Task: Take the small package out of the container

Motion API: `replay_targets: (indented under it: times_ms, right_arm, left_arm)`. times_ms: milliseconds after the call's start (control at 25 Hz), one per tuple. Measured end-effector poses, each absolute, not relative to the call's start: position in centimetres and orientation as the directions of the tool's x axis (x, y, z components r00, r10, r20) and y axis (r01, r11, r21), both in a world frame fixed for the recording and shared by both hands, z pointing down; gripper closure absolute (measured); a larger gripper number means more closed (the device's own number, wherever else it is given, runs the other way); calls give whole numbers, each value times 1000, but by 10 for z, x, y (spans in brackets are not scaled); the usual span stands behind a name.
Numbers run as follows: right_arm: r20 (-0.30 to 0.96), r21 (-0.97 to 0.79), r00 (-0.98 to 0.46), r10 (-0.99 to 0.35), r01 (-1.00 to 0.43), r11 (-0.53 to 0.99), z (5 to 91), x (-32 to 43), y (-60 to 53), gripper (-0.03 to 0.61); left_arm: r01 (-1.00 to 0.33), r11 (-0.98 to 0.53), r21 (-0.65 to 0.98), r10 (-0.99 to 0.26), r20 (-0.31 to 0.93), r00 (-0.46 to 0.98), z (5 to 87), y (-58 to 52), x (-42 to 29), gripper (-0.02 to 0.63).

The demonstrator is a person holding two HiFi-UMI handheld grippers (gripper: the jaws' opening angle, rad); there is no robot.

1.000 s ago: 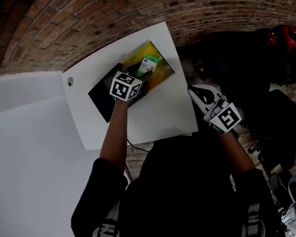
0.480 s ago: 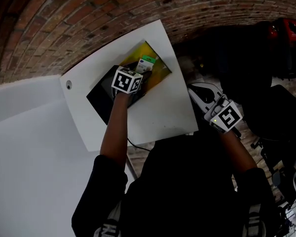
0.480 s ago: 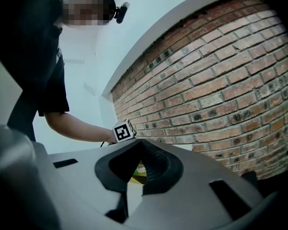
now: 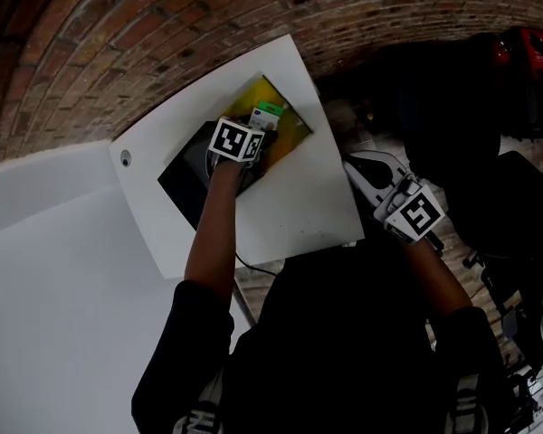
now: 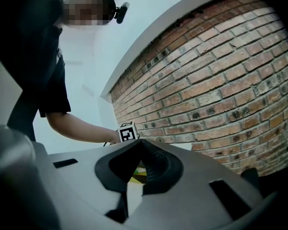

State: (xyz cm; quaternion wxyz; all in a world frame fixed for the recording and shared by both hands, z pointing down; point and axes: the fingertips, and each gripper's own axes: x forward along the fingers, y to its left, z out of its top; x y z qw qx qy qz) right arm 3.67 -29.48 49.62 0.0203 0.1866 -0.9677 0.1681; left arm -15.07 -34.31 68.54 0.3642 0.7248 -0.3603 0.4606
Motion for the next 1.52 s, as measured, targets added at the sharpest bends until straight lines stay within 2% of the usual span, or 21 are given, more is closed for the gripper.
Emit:
replay_targets:
  times_ms: [120, 440, 640, 840, 1240, 1520]
  right_arm:
    - [73, -317, -930, -361, -365, 875, 496, 38, -296, 575]
    - [99, -325, -924, -369, -380, 866, 497, 40, -297, 575]
    - [49, -327, -925, -377, -372, 869, 496, 44, -296, 575]
    - [60, -331, -925, -376, -374, 866, 498, 44, -295, 575]
    - [75, -330, -925, -373, -376, 866, 499, 48, -291, 576]
    - [64, -329, -930, -362, -362, 872, 496, 46, -286, 575]
  left_arm:
    - [-869, -455, 193, -166, 941, 296, 689, -344, -152, 273]
    - [-877, -454, 157, -92, 971, 221, 701, -340, -154, 273]
    - [-883, -453, 125, -91, 979, 185, 704, -340, -157, 273]
    - [-882, -454, 126, -80, 980, 180, 705, -339, -157, 275]
    - [-863, -494, 103, -83, 983, 164, 702, -337, -154, 284]
    - [-869, -484, 103, -152, 968, 200, 679, -342, -152, 285]
